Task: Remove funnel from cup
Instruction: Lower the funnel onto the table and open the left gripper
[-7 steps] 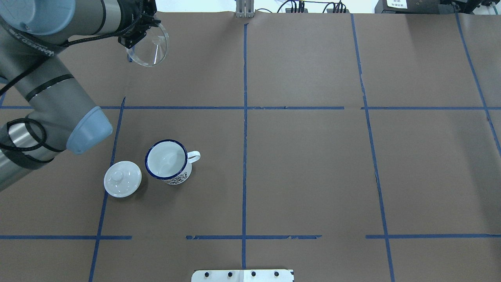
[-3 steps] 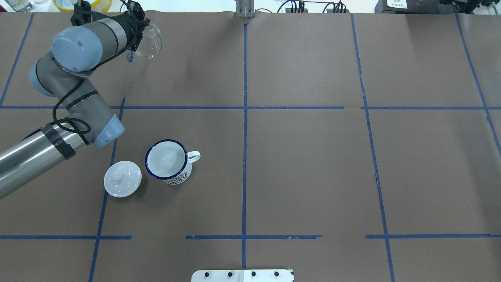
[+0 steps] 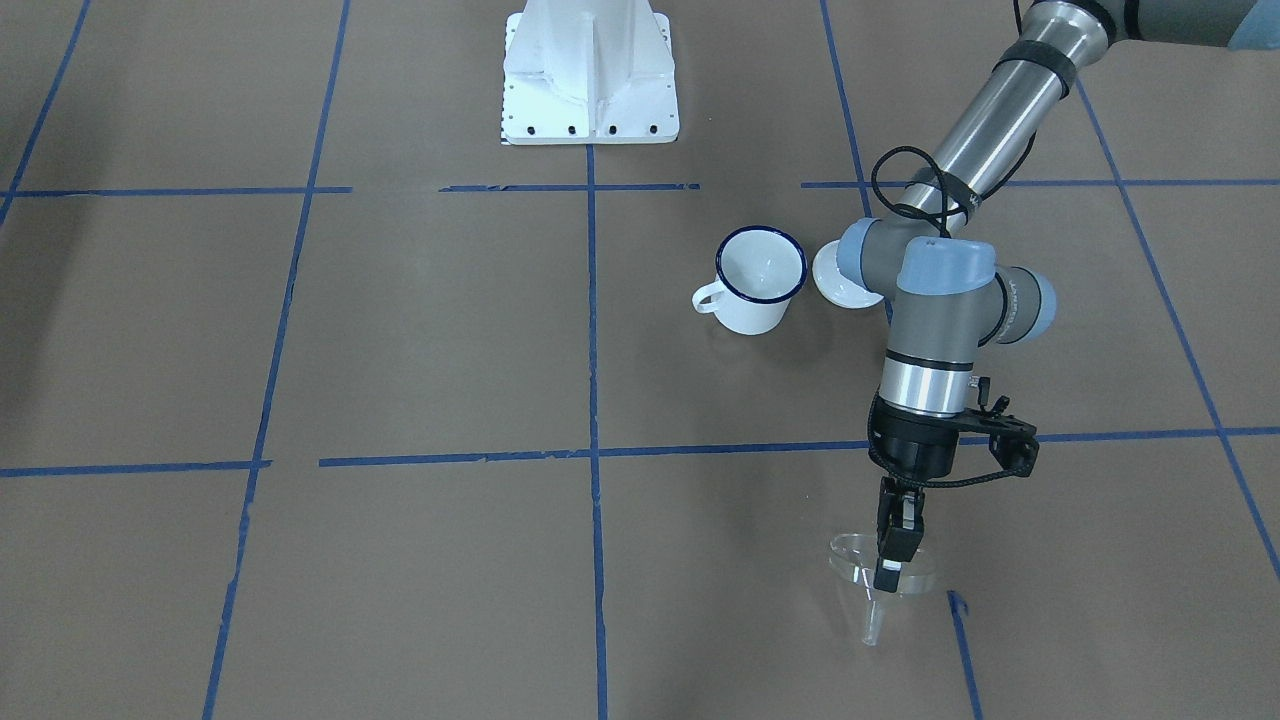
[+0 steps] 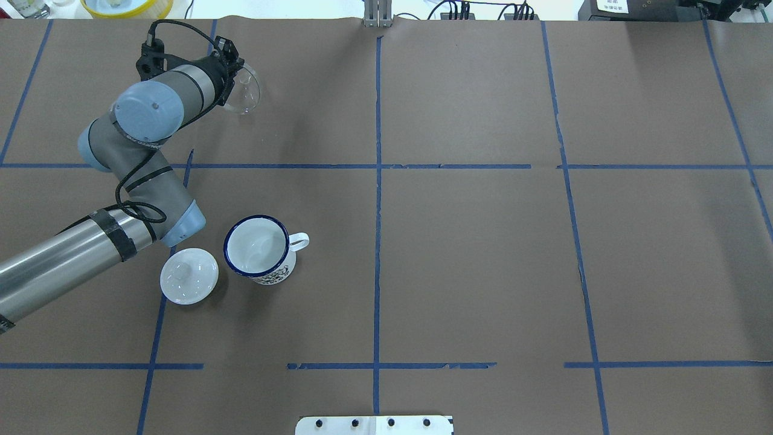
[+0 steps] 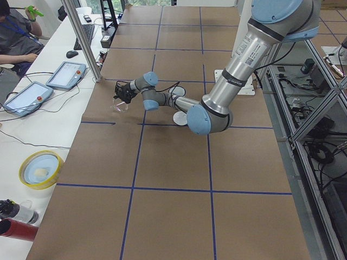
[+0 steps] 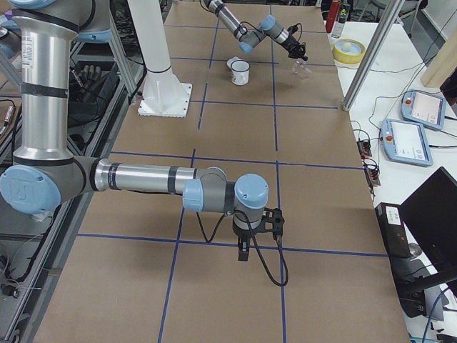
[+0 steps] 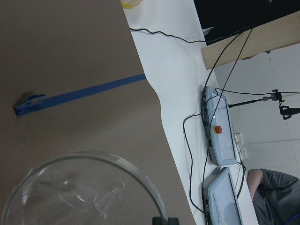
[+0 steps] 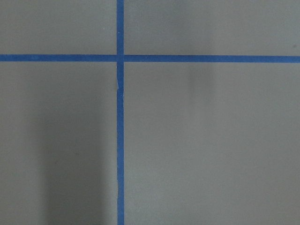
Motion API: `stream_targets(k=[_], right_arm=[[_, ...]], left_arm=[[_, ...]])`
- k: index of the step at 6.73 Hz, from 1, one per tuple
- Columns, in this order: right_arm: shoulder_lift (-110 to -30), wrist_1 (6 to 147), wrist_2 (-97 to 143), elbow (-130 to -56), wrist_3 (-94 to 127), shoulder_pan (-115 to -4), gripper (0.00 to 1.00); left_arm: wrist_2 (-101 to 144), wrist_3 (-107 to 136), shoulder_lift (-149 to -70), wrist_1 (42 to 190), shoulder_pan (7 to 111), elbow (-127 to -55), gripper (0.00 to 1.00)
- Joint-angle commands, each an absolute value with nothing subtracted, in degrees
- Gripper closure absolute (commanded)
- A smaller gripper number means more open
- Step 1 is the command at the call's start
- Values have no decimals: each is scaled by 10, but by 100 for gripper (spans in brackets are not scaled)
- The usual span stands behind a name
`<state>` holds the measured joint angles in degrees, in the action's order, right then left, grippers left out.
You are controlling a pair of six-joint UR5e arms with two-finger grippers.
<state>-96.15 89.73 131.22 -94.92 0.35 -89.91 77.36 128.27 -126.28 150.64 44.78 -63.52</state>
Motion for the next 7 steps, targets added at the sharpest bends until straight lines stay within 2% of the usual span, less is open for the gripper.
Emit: stream_targets(k=[1, 2, 4, 7], right_arm=[[-962, 897, 1312, -949, 4, -899, 0], [-962, 897, 1312, -949, 4, -899, 0], [-962, 897, 1312, -949, 4, -899, 0], [-962, 897, 1312, -949, 4, -899, 0]], left_arm=[[777, 1232, -1265, 1508, 446, -630, 41], [778, 1203, -1265, 1507, 448, -638, 0], [848, 1124, -1242, 1486, 466, -732, 0], [985, 920, -1147, 1253, 482, -992, 0]])
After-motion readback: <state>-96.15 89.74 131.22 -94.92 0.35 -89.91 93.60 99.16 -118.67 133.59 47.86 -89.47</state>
